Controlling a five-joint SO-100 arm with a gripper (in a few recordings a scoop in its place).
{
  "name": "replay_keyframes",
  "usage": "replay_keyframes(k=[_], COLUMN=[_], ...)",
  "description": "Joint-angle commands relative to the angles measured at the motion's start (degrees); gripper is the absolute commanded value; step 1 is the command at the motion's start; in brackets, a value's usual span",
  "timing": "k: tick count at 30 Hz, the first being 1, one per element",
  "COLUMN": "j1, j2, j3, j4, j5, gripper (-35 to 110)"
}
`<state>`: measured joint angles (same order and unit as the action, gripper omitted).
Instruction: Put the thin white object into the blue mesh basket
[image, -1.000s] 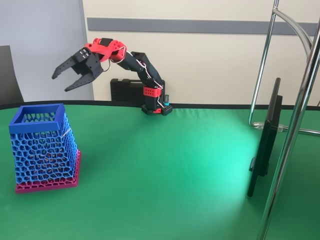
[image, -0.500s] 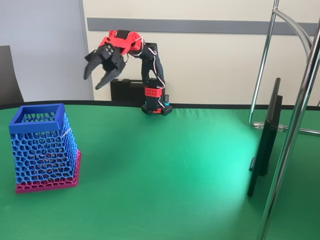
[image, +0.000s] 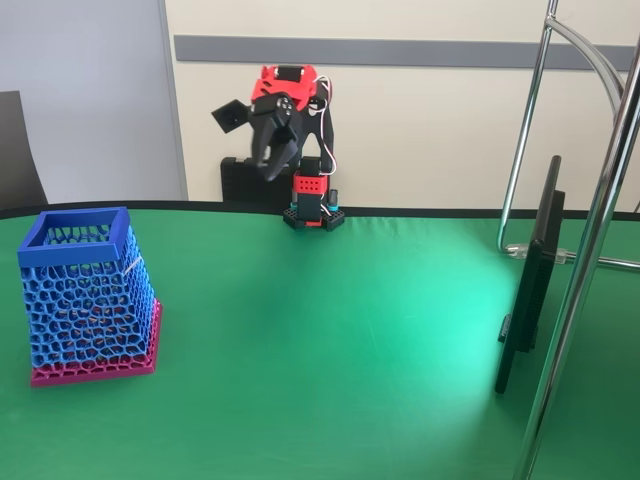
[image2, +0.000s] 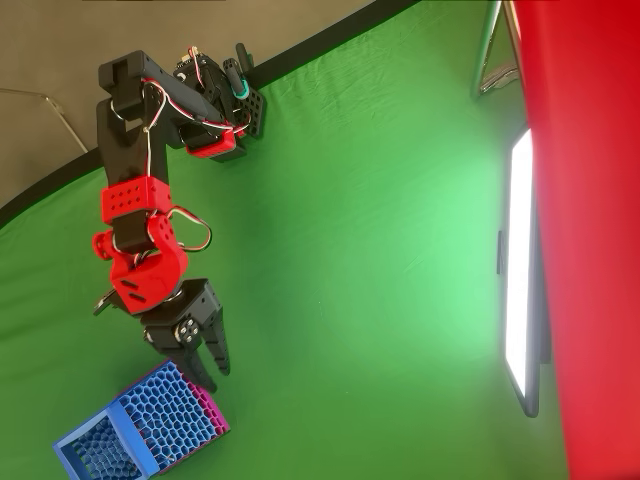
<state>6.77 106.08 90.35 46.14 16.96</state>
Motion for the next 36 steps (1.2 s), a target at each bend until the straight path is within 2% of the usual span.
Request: replay_keyframes(k=[1, 12, 22, 36], j1=[-2.37, -9.76, -11.43, -10.11], j2=[7.29, 31.73, 56.43, 81.56], j3=[6.42, 32.78, 53.35, 69.17], j4=[-1.93, -4.75, -4.75, 4.22], j5=[-1.85, -8.09, -13.89, -17.67], gripper=[15, 11, 6, 1])
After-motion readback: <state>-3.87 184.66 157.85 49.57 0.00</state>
